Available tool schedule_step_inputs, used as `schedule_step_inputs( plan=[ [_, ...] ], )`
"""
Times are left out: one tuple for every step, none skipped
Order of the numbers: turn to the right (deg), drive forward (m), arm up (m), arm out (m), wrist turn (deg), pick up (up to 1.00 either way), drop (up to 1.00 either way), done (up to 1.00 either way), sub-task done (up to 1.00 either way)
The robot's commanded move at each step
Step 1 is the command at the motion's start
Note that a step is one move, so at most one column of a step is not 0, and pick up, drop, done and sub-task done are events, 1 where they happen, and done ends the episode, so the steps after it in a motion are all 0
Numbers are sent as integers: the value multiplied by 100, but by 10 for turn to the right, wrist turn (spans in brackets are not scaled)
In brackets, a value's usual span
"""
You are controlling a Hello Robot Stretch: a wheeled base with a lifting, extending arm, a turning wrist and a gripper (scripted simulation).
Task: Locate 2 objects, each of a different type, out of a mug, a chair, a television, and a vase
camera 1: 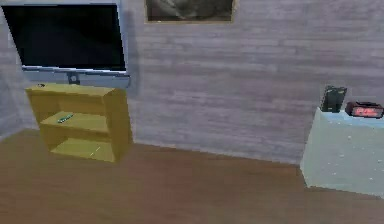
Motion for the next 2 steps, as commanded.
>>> schedule_step_inputs(
  plan=[
    [0,100,0,0,0,0,0,0,0],
    [0,35,0,0,0,0,0,0,0]
  ],
)
